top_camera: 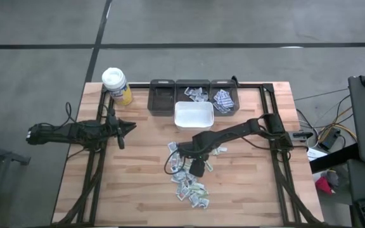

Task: Pick & Place First Aid Supplies
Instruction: Put the alcohol pad into the middle black bin

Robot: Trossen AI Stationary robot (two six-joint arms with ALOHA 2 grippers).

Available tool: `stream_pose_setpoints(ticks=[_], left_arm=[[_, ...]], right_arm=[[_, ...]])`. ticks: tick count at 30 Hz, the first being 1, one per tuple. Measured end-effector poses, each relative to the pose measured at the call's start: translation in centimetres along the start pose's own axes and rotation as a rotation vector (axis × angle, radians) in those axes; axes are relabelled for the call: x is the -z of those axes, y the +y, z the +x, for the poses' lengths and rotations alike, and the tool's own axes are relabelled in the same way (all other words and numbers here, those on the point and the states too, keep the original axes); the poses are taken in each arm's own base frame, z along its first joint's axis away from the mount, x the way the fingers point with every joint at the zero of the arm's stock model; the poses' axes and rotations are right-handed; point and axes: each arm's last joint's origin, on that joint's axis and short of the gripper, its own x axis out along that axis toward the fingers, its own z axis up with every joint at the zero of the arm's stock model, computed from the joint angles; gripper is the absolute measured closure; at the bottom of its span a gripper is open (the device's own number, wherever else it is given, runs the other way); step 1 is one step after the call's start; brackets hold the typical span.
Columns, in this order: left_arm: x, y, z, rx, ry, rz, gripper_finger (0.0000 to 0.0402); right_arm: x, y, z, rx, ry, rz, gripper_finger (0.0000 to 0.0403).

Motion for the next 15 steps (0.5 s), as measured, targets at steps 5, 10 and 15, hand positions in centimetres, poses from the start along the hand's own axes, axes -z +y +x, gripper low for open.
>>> stream_pose_setpoints(ticks=[5, 10, 15], left_arm=[[0.0, 0.0, 0.0, 0.000, 0.000, 0.000, 0.0349], [0.0, 0.0, 0.0, 0.000, 0.000, -0.001, 0.0349], [0.0, 0.0, 0.0, -0.001, 0.000, -0.001, 0.0349]], right_arm=[[-0.1, -0.1, 0.7, -0.016, -0.032, 0.012, 0.0250], [0.4, -0.6, 1.7, 0.019, -0.034, 0.017, 0.0254], [0.7, -0.8, 2.1, 0.034, -0.032, 0.030, 0.0270]])
